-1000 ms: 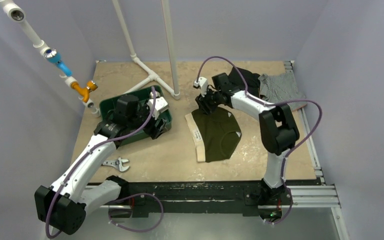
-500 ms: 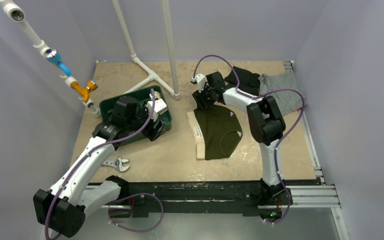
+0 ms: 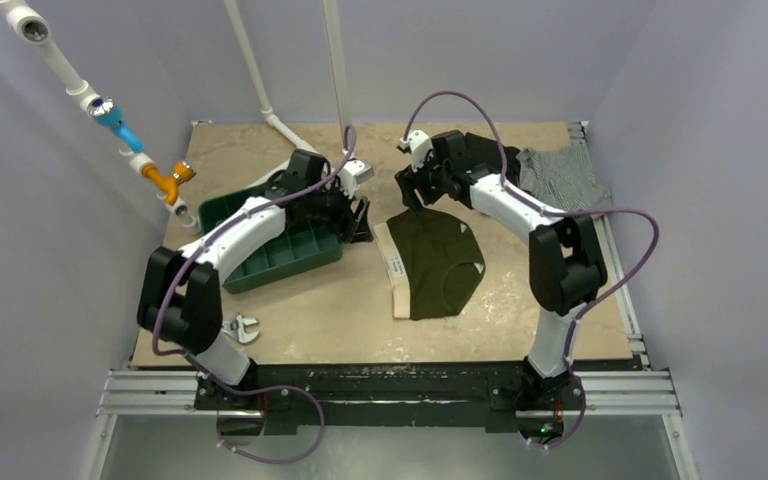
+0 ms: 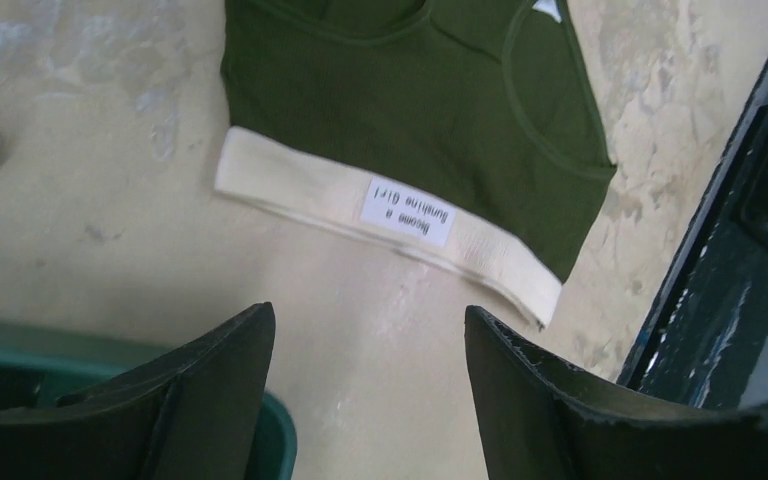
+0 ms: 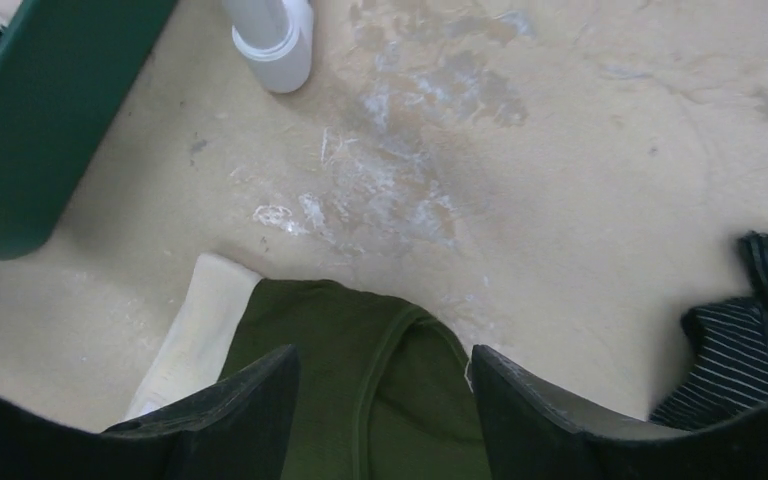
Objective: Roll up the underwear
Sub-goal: Flatten out the underwear at the center of the board.
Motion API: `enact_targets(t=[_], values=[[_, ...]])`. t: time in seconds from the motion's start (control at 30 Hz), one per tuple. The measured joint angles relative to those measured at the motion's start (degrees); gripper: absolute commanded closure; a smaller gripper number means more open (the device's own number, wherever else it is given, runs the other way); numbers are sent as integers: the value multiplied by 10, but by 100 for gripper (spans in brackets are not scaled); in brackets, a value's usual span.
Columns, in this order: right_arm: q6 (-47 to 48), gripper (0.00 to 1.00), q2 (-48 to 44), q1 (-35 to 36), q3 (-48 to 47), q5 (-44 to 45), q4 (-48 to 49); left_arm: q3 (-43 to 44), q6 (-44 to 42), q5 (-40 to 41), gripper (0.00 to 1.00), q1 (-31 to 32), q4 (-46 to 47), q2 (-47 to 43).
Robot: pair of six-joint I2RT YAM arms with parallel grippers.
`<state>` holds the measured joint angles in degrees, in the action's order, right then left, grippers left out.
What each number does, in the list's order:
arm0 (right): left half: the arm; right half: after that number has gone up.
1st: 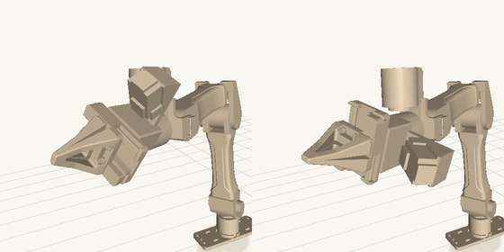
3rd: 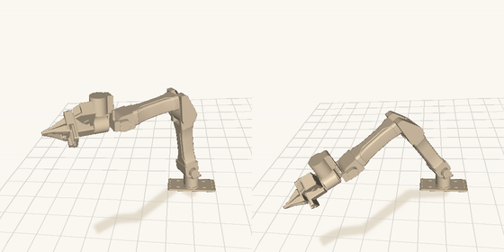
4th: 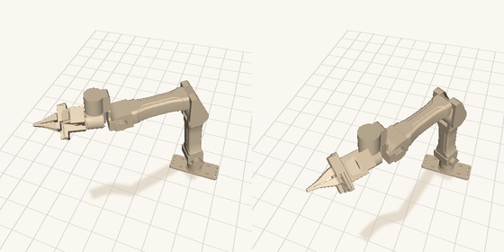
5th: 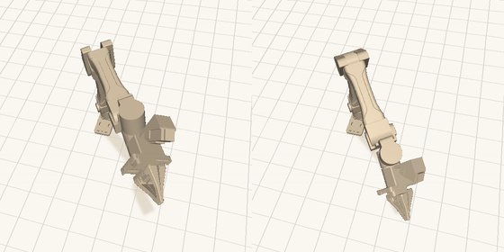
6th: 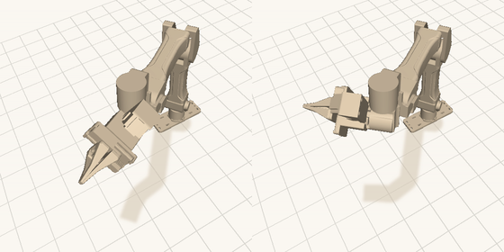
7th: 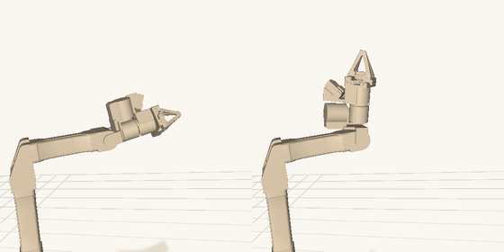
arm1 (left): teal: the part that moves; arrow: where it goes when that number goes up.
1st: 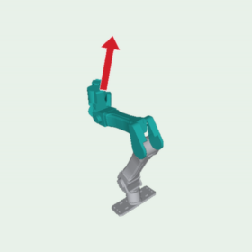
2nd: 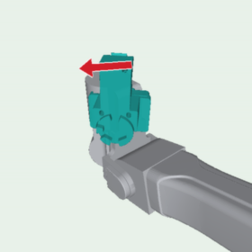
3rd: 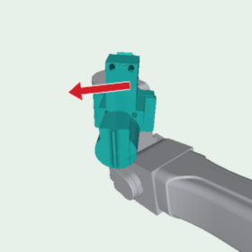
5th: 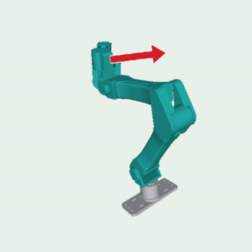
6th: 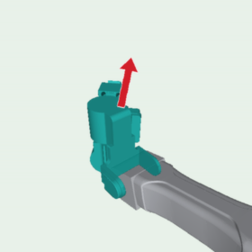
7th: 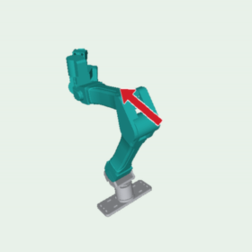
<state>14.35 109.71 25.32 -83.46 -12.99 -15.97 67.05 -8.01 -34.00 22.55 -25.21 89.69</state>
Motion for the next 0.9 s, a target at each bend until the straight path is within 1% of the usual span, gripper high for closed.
enact_targets(t=[0.13, 0.23, 0.4, 0.5, 0.67, 0.77, 0.9], values=[[-5, 38, -45, -26, 29, -2, -5, 38, 72, -41, 32, 17, 48, 78], [-9, 38, -63, -60, 66, -11, -23, 58, 131, -68, 32, 26, 87, 137], [-4, 39, -65, -108, 112, -34, -83, 86, 204, -75, 32, 38, 124, 223], [8, 39, -65, -122, 120, -40, -120, 106, 226, -59, 32, 47, 125, 258], [35, 40, -65, -137, 120, -48, -168, 147, 240, 0, 34, 54, 112, 300], [50, 41, -60, -149, 120, -50, -189, 165, 240, 25, 34, 54, 98, 308], [64, 41, -29, -162, 120, -46, -201, 175, 239, 58, 34, 54, 86, 308]])
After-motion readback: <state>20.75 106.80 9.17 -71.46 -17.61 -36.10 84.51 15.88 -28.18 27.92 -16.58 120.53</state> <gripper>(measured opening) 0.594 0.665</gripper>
